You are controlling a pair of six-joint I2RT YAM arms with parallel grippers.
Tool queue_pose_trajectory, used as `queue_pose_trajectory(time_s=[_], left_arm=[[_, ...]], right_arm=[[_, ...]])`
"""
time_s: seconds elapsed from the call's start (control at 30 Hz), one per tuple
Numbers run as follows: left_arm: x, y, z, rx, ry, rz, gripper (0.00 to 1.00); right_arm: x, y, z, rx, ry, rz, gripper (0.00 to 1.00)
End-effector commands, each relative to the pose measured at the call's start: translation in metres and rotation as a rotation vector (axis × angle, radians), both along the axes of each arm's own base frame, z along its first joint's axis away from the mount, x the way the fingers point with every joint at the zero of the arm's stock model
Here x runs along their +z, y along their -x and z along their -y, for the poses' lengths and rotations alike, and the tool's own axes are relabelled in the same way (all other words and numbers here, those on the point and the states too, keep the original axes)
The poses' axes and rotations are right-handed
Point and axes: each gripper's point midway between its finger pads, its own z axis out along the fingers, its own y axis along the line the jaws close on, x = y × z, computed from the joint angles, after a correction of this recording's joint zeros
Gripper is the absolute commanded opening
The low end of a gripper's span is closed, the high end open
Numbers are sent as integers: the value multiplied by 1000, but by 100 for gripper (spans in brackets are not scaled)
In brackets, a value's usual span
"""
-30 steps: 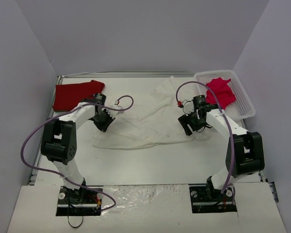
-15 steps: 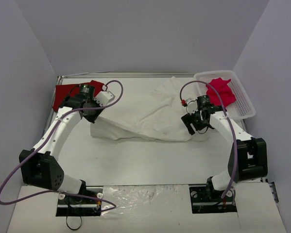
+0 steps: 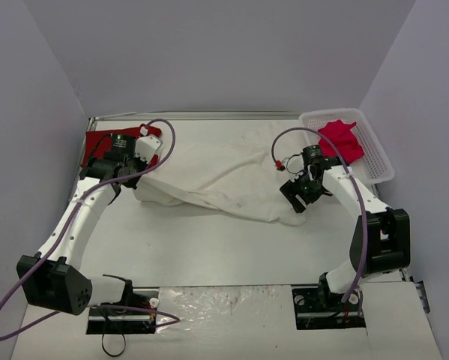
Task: Fold and stack the t-shirts
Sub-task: Flatten out the tshirt
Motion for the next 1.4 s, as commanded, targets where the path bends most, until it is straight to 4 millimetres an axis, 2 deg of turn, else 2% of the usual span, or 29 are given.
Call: queue_pose_trajectory(time_s=[0.0,0.3,0.43,0.5,0.57,0.63,0.7,0.8,0.9,1.0,1.03,1.1,1.13,1.17,1.23,1.27,1.3,1.33,1.37], left_arm=[[12,-4,-8,59,1,44,3],[-6,-7,-6,68,22,-7,2],[-10,-7,-10,79,21,-16,2],[-8,-6,-12,84,26,-12,2],[-6,-6,-11,82,33,-9,2],[-6,-6,-11,83,34,-9,2],[-6,-5,-12,83,36,-8,2],[-8,-3,-11,77,41,-7,2],[-10,-1,-11,70,44,-9,2],[-10,1,-10,61,47,-8,2],[-10,2,-9,58,49,-6,2],[-9,3,-9,53,52,-1,2],[-8,4,-9,51,53,3,2],[-6,4,-9,51,54,8,2],[-5,4,-10,57,55,10,2],[-3,3,-10,60,57,14,2],[-3,3,-11,64,57,15,2],[-3,2,-13,72,57,14,2],[-4,2,-14,77,56,12,2]], right_arm=[[-1,34,0,129,44,-136,69],[-31,70,-23,303,68,-344,61],[-46,66,-20,311,100,-370,59],[-58,53,-18,291,138,-355,56],[-69,48,-20,272,142,-376,42],[-69,39,-23,260,141,-368,28],[-68,36,-24,258,151,-358,19],[-63,37,-24,257,174,-346,1],[-54,46,-26,278,173,-353,0],[-31,66,-33,343,121,-391,0],[-15,81,-37,369,78,-418,0],[7,83,-44,444,31,-399,0],[23,97,-48,480,-24,-424,0],[39,91,-54,515,-55,-388,0],[55,80,-59,542,-85,-322,0],[67,61,-63,538,-93,-255,0],[70,38,-60,502,-101,-192,0],[64,20,-59,445,-105,-196,0],[74,-9,-60,410,-114,-123,0]])
